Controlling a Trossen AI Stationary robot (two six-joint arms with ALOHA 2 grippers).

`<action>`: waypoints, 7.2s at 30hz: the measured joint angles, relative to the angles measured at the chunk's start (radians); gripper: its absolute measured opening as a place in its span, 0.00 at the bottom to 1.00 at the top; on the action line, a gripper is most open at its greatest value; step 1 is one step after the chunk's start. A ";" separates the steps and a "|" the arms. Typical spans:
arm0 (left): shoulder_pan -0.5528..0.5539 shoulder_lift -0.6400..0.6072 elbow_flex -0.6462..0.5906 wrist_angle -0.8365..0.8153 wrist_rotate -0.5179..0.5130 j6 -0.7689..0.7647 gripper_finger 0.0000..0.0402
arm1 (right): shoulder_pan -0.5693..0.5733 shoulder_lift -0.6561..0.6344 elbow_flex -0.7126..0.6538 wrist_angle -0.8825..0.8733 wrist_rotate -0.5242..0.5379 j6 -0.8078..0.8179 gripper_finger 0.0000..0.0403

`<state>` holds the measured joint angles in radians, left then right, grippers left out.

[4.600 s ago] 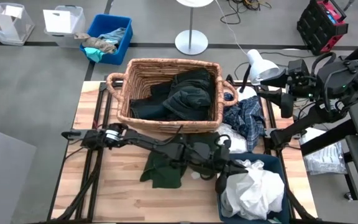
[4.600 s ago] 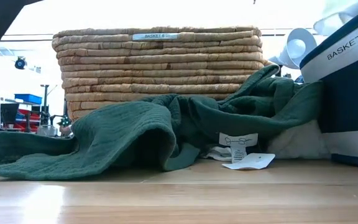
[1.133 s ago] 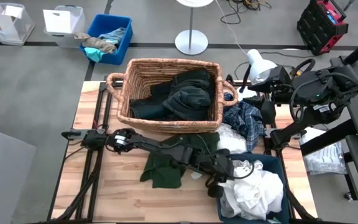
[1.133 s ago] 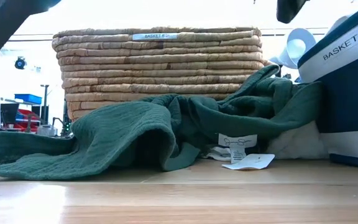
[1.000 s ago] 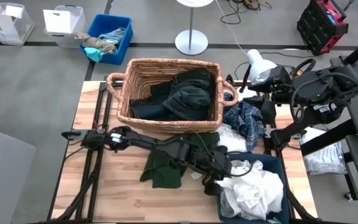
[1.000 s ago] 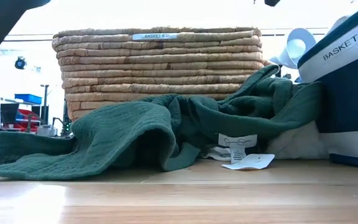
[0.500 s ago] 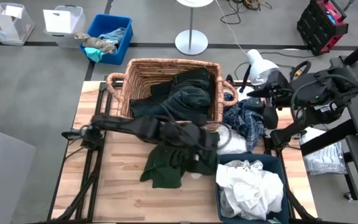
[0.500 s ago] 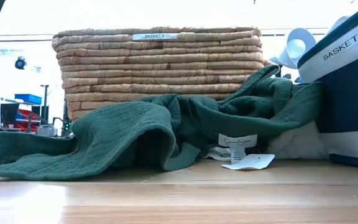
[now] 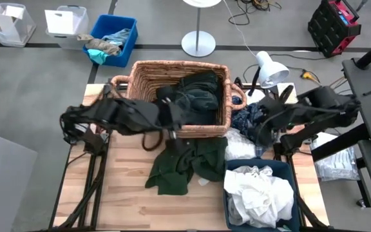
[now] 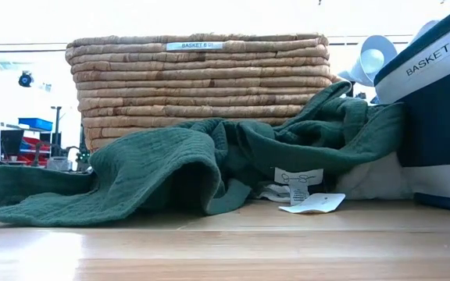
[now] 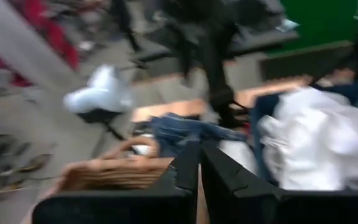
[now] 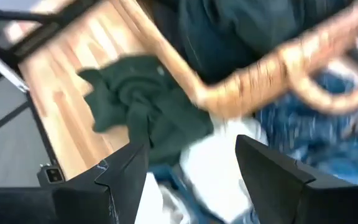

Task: Sort clothes
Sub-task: Put the blue checkered polo shirt into the brown laundry basket

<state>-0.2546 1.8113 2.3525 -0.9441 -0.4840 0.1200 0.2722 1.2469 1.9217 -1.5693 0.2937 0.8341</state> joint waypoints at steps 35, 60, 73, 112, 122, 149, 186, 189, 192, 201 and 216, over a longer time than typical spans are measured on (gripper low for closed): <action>0.270 -0.380 -0.005 -0.252 -0.185 0.253 0.00 | -0.483 -0.142 -0.787 0.073 -0.032 0.342 0.57; 0.271 -0.392 -0.006 -0.286 -0.174 0.317 0.00 | -0.370 -0.223 -0.512 0.082 0.030 0.210 0.02; 0.272 -0.381 -0.006 -0.147 0.049 0.323 0.00 | -0.259 -0.222 -0.198 0.560 0.171 -0.285 0.02; 0.285 0.108 -0.006 0.472 0.286 0.189 0.64 | -0.259 0.256 0.433 1.516 -0.164 -1.064 0.02; 0.322 0.213 -0.006 0.654 0.645 -0.002 0.64 | -0.259 0.249 0.435 1.523 -0.167 -1.016 0.02; 0.327 0.149 -0.006 0.375 0.802 -0.134 0.53 | -0.259 0.239 0.435 1.461 -0.012 -1.176 0.02; 0.198 0.247 -0.007 0.497 0.308 0.026 0.04 | -0.259 0.241 0.434 1.450 0.049 -1.238 0.02; 0.185 0.224 0.001 0.503 0.310 0.046 0.01 | -0.259 0.238 0.434 1.427 0.093 -1.239 0.02; 0.174 0.172 0.000 0.521 0.309 0.067 0.00 | -0.259 0.233 0.434 1.364 0.142 -1.264 0.02; 0.148 0.012 0.001 0.565 0.379 0.109 0.00 | -0.259 0.221 0.434 1.080 0.314 -1.257 0.02; 0.138 -0.135 0.003 0.718 0.392 0.129 0.00 | -0.257 0.220 0.434 0.558 0.299 -0.905 0.33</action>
<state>-0.1171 1.6767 2.3554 -0.2261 -0.0923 0.2495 0.0151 1.4666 2.3558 -1.0111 0.5922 -0.0711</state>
